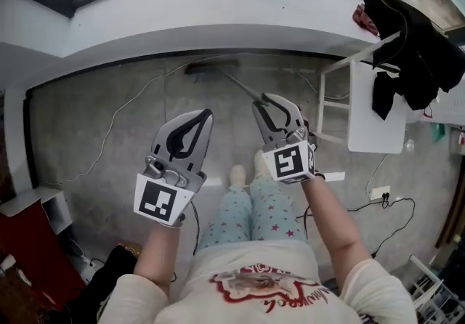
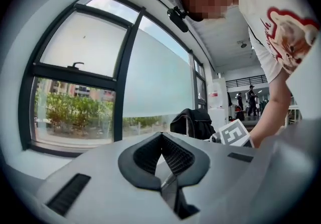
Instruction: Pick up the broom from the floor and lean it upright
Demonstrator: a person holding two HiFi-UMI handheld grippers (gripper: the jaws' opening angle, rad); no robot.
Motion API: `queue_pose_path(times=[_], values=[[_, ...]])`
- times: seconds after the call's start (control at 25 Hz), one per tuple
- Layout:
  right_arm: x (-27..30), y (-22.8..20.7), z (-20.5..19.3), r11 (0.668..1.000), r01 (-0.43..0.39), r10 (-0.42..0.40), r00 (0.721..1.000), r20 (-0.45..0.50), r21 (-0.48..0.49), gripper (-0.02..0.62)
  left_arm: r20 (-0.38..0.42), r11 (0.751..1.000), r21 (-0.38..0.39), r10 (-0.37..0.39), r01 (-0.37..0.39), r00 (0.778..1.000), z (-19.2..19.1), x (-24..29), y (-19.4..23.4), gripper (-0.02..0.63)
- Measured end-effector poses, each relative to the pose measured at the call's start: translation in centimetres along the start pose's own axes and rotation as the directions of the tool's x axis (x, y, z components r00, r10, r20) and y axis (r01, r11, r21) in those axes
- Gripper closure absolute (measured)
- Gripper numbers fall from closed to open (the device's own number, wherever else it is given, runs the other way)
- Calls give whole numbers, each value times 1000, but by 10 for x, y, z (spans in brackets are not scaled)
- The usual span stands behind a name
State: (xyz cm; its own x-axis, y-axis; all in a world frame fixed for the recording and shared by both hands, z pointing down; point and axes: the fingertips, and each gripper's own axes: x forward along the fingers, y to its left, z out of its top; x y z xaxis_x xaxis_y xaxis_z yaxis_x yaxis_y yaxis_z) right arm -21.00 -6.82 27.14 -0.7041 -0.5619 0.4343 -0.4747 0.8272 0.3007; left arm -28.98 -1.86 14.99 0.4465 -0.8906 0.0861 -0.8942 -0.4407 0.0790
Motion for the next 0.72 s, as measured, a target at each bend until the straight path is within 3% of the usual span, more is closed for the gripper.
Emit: queue_pose_path(times=[0.16,0.36,0.72], values=[[28,-28,28,1000,-2,2,999,39,4,489,36,997,11,78,-79,996,23,-4,32,589],[65,-66,60,1000,-6,5,992,125,13,489,19,992,-16,124,-124,992,16,17,57,589],[132,-144,87,992,-109,97,978,186,57,489,-13,989,-46,142,-143,990,34,121,130,589]])
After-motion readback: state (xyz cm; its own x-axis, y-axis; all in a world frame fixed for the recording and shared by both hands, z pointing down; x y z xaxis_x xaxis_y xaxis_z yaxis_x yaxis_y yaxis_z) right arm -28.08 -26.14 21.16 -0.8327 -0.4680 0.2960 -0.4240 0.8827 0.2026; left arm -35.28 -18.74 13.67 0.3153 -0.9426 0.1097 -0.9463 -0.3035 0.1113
